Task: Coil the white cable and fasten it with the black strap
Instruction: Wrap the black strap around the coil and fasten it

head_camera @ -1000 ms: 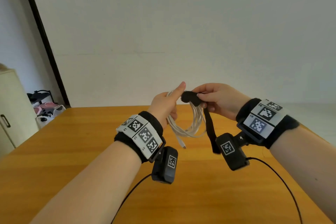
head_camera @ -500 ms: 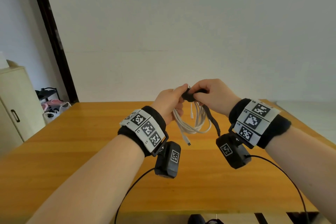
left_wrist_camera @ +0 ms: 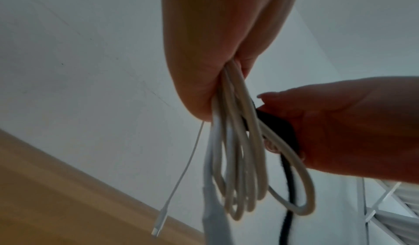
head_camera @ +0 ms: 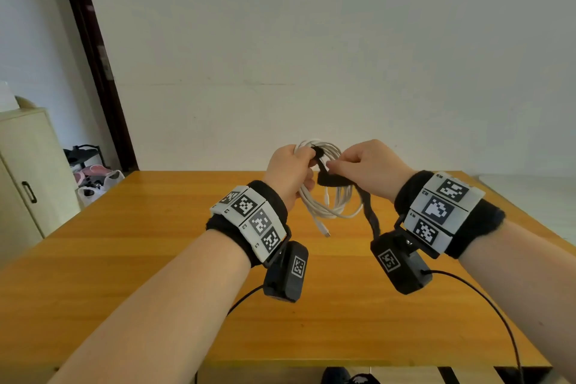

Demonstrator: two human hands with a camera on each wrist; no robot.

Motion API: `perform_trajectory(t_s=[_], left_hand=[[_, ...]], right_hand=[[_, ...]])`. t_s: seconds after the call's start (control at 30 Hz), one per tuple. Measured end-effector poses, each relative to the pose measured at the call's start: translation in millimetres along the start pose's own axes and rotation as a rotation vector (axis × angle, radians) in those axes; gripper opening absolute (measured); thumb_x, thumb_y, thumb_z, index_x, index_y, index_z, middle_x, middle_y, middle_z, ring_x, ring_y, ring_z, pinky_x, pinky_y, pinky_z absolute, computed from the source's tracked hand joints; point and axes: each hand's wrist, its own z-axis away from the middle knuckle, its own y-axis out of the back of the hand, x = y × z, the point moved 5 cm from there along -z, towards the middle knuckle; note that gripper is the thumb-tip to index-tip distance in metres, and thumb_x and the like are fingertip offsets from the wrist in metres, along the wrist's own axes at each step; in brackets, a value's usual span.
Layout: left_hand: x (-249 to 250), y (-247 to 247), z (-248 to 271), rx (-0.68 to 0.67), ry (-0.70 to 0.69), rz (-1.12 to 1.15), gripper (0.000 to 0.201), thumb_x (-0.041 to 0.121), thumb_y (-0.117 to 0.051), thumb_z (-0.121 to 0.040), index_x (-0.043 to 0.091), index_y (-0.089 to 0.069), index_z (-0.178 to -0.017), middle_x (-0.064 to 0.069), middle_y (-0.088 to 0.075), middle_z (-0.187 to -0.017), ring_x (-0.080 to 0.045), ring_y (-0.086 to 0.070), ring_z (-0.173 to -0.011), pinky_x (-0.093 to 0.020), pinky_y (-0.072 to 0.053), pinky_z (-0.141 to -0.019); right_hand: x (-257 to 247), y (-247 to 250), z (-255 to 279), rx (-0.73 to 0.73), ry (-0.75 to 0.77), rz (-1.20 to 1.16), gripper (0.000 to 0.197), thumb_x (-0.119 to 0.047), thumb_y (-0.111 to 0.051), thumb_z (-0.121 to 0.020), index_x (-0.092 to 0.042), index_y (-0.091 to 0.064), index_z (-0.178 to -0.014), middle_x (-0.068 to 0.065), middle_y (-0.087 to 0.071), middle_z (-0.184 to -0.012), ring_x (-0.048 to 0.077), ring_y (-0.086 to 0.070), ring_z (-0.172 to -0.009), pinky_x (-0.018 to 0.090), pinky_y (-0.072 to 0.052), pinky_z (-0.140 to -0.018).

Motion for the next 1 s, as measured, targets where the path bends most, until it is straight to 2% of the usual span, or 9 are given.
perform_trajectory(t_s=[0.1, 0.27, 0.37, 0.43, 0.53, 0.63, 0.73, 0.87, 1.0], left_hand=[[0.0, 2.2, -1.5, -0.003, -0.026, -0.045, 0.023, 0.008, -0.041, -0.093, 0.010, -0.048, -0.072, -0.005, -0.047, -0.067, -0.005, -0.032, -0.031, -0.026, -0.029, -0.045], [1.3, 2.2, -1.7, -0.065, -0.010, -0.021, 0.021, 0.008, -0.041, -0.094, 0.011, -0.048, -0.075, -0.002, -0.046, -0.068, -0.006, -0.033, -0.037, -0.025, -0.030, -0.044], [0.7, 0.2, -1.2, -0.096, -0.040, -0.068, 0.024, 0.008, -0.040, -0.094, 0.013, -0.044, -0.071, 0.001, -0.038, -0.060, -0.006, -0.032, -0.037, -0.024, -0.030, -0.044], [0.9, -0.2, -1.0, -0.112, -0.047, -0.051, 0.025, 0.007, -0.039, -0.093, 0.014, -0.041, -0.069, 0.003, -0.034, -0.055, -0.006, -0.030, -0.037, -0.024, -0.028, -0.043], [1.5, -1.4, -0.7, -0.137, -0.040, -0.023, 0.025, 0.006, -0.040, -0.093, 0.014, -0.041, -0.069, 0.006, -0.034, -0.048, -0.006, -0.029, -0.037, -0.023, -0.026, -0.042], [2.1, -3.1, 0.3, -0.141, -0.053, -0.039, 0.026, 0.006, -0.041, -0.093, 0.014, -0.039, -0.068, 0.003, -0.032, -0.049, -0.008, -0.029, -0.038, -0.025, -0.024, -0.044], [3.5, -2.6, 0.4, -0.129, -0.081, -0.069, 0.024, 0.007, -0.041, -0.093, 0.013, -0.041, -0.070, 0.001, -0.032, -0.054, -0.008, -0.030, -0.039, -0.024, -0.025, -0.043], [4.9, -3.8, -0.1, -0.135, -0.111, -0.128, 0.019, 0.009, -0.043, -0.092, 0.013, -0.046, -0.074, 0.002, -0.034, -0.057, -0.010, -0.029, -0.043, -0.025, -0.027, -0.044], [4.9, -4.0, -0.4, -0.112, -0.130, -0.166, 0.012, 0.011, -0.046, -0.091, 0.011, -0.049, -0.079, 0.000, -0.035, -0.059, -0.012, -0.031, -0.045, -0.026, -0.030, -0.046]], right_hand=[[-2.1, 1.3, 0.3, -0.026, -0.015, 0.010, 0.020, -0.032, -0.063, -0.085, -0.013, -0.069, -0.083, -0.003, -0.065, -0.060, 0.013, -0.061, -0.062, 0.025, -0.048, -0.066], [-5.9, -2.9, -2.7, 0.010, -0.086, -0.129, 0.030, -0.033, -0.050, -0.093, -0.010, -0.067, -0.086, 0.000, -0.068, -0.072, 0.014, -0.061, -0.064, 0.027, -0.047, -0.062], [-6.6, -10.1, -2.6, 0.014, -0.166, -0.230, 0.050, -0.038, -0.041, -0.095, 0.005, -0.066, -0.101, 0.015, -0.068, -0.088, 0.021, -0.053, -0.071, 0.029, -0.042, -0.062], [-7.9, -15.1, -3.7, 0.005, -0.167, -0.280, 0.045, -0.034, -0.045, -0.095, 0.004, -0.065, -0.106, 0.021, -0.068, -0.101, 0.023, -0.057, -0.078, 0.030, -0.046, -0.066], [-6.2, -24.0, -4.1, -0.015, -0.220, -0.454, 0.028, -0.023, -0.053, -0.093, -0.002, -0.066, -0.107, 0.019, -0.067, -0.111, 0.030, -0.063, -0.103, 0.034, -0.052, -0.085], [-2.4, -26.7, 1.3, 0.019, -0.339, -0.755, 0.025, -0.011, -0.060, -0.089, 0.005, -0.064, -0.108, 0.027, -0.066, -0.110, 0.037, -0.064, -0.102, 0.045, -0.051, -0.096], [-0.9, -27.4, 3.3, 0.012, -0.348, -0.862, 0.025, -0.007, -0.061, -0.087, 0.007, -0.063, -0.108, 0.023, -0.065, -0.099, 0.030, -0.062, -0.090, 0.040, -0.051, -0.092], [0.8, -28.3, 3.4, 0.119, -0.358, -0.843, 0.025, -0.006, -0.064, -0.084, 0.007, -0.066, -0.105, 0.028, -0.067, -0.105, 0.028, -0.063, -0.086, 0.043, -0.053, -0.089], [2.4, -28.9, 3.5, 0.132, -0.373, -0.870, 0.025, -0.009, -0.063, -0.084, -0.001, -0.064, -0.107, 0.002, -0.058, -0.075, 0.011, -0.053, -0.064, 0.024, -0.046, -0.060]])
